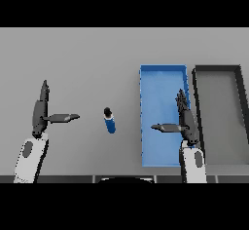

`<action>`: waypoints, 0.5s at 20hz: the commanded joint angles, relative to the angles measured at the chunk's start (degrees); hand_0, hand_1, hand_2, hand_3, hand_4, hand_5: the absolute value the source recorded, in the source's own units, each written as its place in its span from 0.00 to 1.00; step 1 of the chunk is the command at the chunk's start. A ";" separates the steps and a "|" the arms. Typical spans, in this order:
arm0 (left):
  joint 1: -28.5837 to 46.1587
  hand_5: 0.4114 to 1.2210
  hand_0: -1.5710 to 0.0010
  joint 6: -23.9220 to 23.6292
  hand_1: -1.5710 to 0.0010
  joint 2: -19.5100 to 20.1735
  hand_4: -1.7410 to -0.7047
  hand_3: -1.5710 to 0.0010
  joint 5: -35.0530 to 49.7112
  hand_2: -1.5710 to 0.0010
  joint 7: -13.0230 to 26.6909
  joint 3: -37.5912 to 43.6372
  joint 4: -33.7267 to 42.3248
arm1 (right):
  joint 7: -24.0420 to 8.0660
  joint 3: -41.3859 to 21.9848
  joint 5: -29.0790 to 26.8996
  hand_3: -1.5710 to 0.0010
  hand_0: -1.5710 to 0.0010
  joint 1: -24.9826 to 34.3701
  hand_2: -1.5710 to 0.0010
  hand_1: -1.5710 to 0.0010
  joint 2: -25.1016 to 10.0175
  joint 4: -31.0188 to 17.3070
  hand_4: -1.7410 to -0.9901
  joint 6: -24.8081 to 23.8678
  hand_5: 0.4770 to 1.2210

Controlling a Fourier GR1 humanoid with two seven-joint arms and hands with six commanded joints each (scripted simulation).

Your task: Pick up the blue pipe and place it into the blue bin.

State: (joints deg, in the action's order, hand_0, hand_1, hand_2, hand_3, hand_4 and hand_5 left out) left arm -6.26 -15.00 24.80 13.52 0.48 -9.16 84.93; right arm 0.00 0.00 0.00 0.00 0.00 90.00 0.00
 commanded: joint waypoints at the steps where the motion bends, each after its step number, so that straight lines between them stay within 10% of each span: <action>1: -0.08 0.22 1.00 0.03 1.00 0.04 0.64 1.00 0.06 1.00 -0.21 0.10 -0.10 | -0.07 -0.04 0.04 1.00 1.00 0.10 1.00 1.00 0.08 -0.05 0.69 -0.10 0.19; 6: -1.22 0.22 1.00 0.82 1.00 0.62 0.64 1.00 0.70 1.00 -0.42 1.00 -1.50 | -0.20 -0.65 0.61 1.00 1.00 0.63 1.00 1.00 1.06 -0.89 0.69 -0.50 0.19; 10: -1.10 0.22 1.00 19.28 1.00 10.72 0.64 1.00 2.24 1.00 -5.14 -2.62 -1.27 | 4.20 -5.79 7.66 1.00 1.00 -3.49 1.00 1.00 -4.88 4.72 0.69 2.67 0.19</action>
State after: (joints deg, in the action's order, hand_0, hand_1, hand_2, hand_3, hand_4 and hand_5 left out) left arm -7.35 4.28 35.54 15.76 -4.63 -11.77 83.66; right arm 4.36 -5.78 7.65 -3.51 -4.90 94.71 2.68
